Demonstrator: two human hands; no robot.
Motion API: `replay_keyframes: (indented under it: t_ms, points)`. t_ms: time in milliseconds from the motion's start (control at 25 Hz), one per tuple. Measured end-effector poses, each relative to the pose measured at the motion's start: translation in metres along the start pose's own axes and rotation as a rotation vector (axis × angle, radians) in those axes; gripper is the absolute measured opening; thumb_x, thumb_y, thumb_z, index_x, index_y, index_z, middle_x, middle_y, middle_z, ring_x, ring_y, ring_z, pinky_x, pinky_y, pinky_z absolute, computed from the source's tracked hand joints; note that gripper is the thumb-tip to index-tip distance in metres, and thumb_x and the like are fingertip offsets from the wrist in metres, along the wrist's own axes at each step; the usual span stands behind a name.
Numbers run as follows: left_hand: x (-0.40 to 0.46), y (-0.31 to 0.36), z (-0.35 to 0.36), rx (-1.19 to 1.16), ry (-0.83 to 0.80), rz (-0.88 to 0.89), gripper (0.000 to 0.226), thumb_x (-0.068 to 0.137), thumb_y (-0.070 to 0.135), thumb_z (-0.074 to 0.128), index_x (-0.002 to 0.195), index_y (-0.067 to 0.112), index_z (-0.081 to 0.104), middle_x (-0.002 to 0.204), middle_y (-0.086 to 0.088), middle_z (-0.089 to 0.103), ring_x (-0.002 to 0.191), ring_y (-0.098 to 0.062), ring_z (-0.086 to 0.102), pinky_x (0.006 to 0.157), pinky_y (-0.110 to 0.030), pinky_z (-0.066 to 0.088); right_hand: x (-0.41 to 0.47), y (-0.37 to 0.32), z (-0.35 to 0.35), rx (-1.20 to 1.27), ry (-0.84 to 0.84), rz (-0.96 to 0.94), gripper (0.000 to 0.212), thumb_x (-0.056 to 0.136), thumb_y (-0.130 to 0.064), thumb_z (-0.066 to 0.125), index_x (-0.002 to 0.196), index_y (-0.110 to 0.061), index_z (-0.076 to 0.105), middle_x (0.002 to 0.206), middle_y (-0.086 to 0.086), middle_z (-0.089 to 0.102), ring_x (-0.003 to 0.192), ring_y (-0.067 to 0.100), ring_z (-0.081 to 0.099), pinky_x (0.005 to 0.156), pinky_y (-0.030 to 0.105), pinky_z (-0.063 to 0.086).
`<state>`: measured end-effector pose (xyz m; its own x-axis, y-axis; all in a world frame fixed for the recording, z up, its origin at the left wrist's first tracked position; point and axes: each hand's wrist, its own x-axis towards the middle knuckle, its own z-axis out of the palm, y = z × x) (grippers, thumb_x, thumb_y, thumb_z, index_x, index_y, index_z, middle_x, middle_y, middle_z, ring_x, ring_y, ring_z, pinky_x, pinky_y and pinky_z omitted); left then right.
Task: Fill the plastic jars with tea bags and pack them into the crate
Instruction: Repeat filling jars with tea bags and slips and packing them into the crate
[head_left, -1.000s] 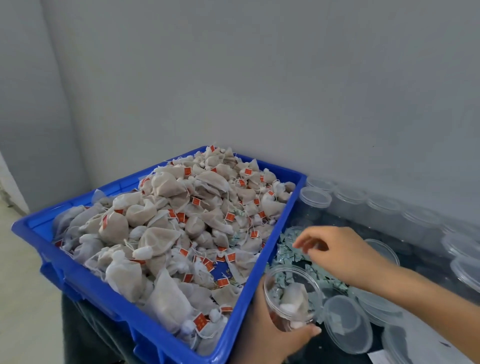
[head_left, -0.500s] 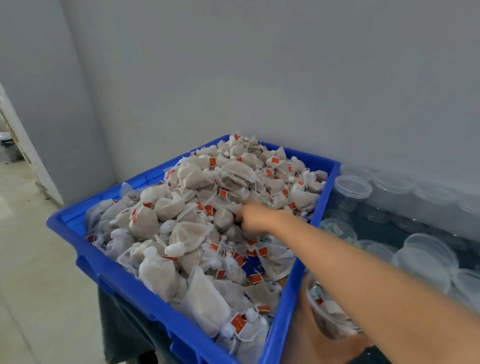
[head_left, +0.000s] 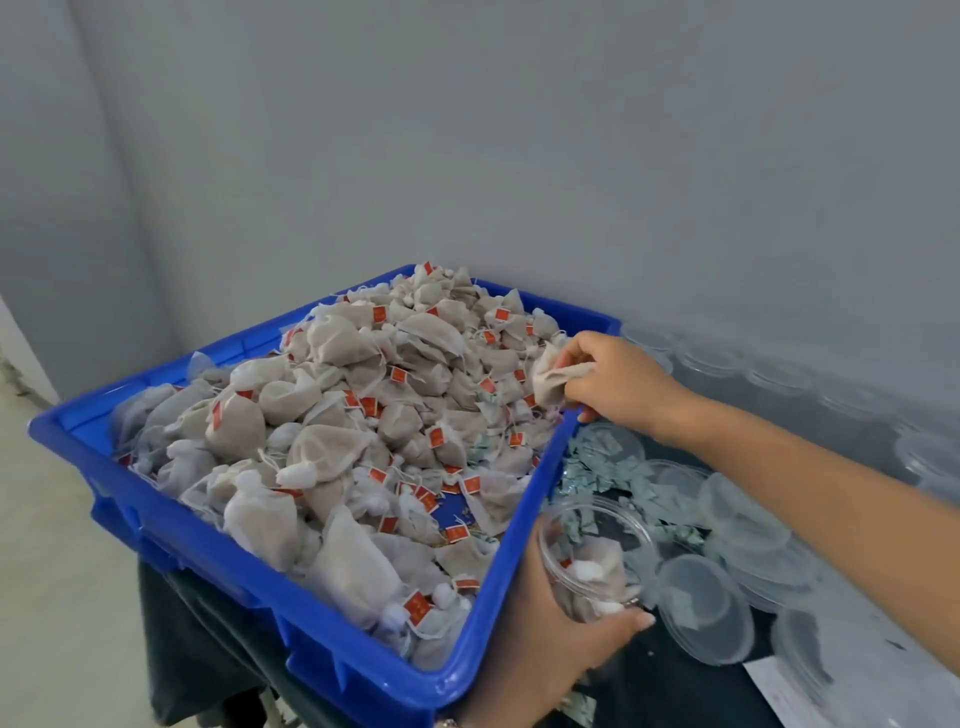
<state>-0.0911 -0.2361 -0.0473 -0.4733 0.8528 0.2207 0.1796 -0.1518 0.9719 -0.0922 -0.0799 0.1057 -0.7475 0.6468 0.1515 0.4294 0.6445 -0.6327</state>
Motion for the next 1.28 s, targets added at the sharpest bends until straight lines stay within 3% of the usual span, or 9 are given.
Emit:
replay_keyframes:
  t_ms: [120, 240, 360, 440, 600, 760, 1040, 1160, 1280]
  points:
    - [0.001, -0.006, -0.005, 0.048, 0.073, 0.013, 0.105, 0.049, 0.058, 0.085, 0.135, 0.046, 0.026, 0.132, 0.033, 0.039, 0.119, 0.022, 0.035, 0.097, -0.003, 0.033, -0.043, -0.005, -0.036, -0.015, -0.208, -0.05, 0.017, 0.082, -0.004, 0.057, 0.08, -0.021, 0.06, 0.063, -0.005, 0.066, 0.051, 0.003, 0.061, 0.046, 0.015, 0.046]
    - [0.004, -0.006, 0.001, 0.064, 0.048, 0.04, 0.102, 0.049, 0.064, 0.083, 0.136, 0.043, 0.033, 0.132, 0.027, 0.048, 0.122, 0.009, 0.045, 0.104, -0.028, 0.042, -0.071, 0.003, -0.042, -0.127, -0.518, -0.047, 0.018, 0.078, -0.019, 0.067, 0.091, -0.032, 0.066, 0.084, -0.016, 0.068, 0.062, 0.004, 0.067, 0.051, 0.014, 0.049]
    - [0.005, -0.011, -0.005, 0.1, 0.082, 0.038, 0.106, 0.047, 0.071, 0.08, 0.138, 0.044, 0.031, 0.129, 0.027, 0.05, 0.121, 0.005, 0.048, 0.101, -0.032, 0.044, -0.062, 0.031, -0.038, 0.036, -0.299, 0.063, 0.014, 0.086, -0.019, 0.065, 0.093, -0.03, 0.065, 0.086, -0.01, 0.069, 0.06, 0.006, 0.067, 0.049, 0.016, 0.049]
    - [0.005, -0.011, -0.003, 0.107, 0.08, 0.048, 0.108, 0.047, 0.073, 0.079, 0.139, 0.041, 0.031, 0.128, 0.023, 0.052, 0.121, 0.001, 0.05, 0.101, -0.034, 0.045, -0.046, 0.064, -0.018, -0.1, -0.138, 0.173, 0.017, 0.091, -0.011, 0.057, 0.091, -0.026, 0.065, 0.086, -0.008, 0.068, 0.059, 0.007, 0.065, 0.049, 0.015, 0.048]
    - [0.007, -0.008, -0.004, 0.076, 0.041, 0.051, 0.105, 0.051, 0.06, 0.085, 0.138, 0.021, 0.04, 0.125, 0.009, 0.058, 0.12, -0.008, 0.054, 0.1, -0.037, 0.046, -0.033, 0.121, 0.057, -0.44, -0.268, 0.204, 0.016, 0.089, -0.017, 0.055, 0.101, -0.015, 0.065, 0.103, 0.008, 0.065, 0.089, 0.023, 0.063, 0.067, 0.024, 0.043]
    - [0.005, -0.005, -0.005, 0.08, 0.037, 0.015, 0.112, 0.046, 0.059, 0.086, 0.141, 0.025, 0.037, 0.128, 0.015, 0.056, 0.122, -0.001, 0.051, 0.103, -0.034, 0.044, -0.029, 0.129, 0.082, -0.551, -0.11, 0.153, 0.014, 0.085, -0.012, 0.05, 0.098, -0.011, 0.055, 0.101, 0.012, 0.058, 0.091, 0.031, 0.06, 0.067, 0.031, 0.043]
    - [0.004, -0.004, -0.006, 0.08, 0.028, 0.029, 0.107, 0.051, 0.059, 0.085, 0.141, 0.03, 0.034, 0.131, 0.015, 0.053, 0.124, -0.004, 0.049, 0.104, -0.038, 0.043, -0.059, 0.086, 0.016, -0.021, 0.216, 0.131, 0.014, 0.082, -0.011, 0.068, 0.089, -0.02, 0.06, 0.085, -0.004, 0.067, 0.076, 0.011, 0.061, 0.066, 0.018, 0.047]
    - [0.005, -0.006, -0.003, 0.056, 0.029, 0.047, 0.105, 0.052, 0.06, 0.086, 0.139, 0.031, 0.036, 0.128, 0.016, 0.056, 0.121, -0.003, 0.052, 0.102, -0.037, 0.045, -0.09, 0.052, -0.016, 0.278, -0.008, -0.071, 0.016, 0.075, -0.018, 0.078, 0.084, -0.023, 0.066, 0.081, -0.005, 0.071, 0.074, 0.005, 0.066, 0.071, 0.021, 0.055]
    - [0.006, -0.017, -0.009, 0.041, 0.007, 0.123, 0.095, 0.057, 0.053, 0.086, 0.135, 0.022, 0.042, 0.121, 0.01, 0.061, 0.115, -0.005, 0.057, 0.095, -0.03, 0.048, -0.11, 0.036, -0.016, 0.011, -0.263, -0.222, 0.015, 0.086, -0.033, 0.066, 0.098, -0.025, 0.069, 0.094, -0.013, 0.07, 0.083, -0.001, 0.062, 0.075, 0.014, 0.048]
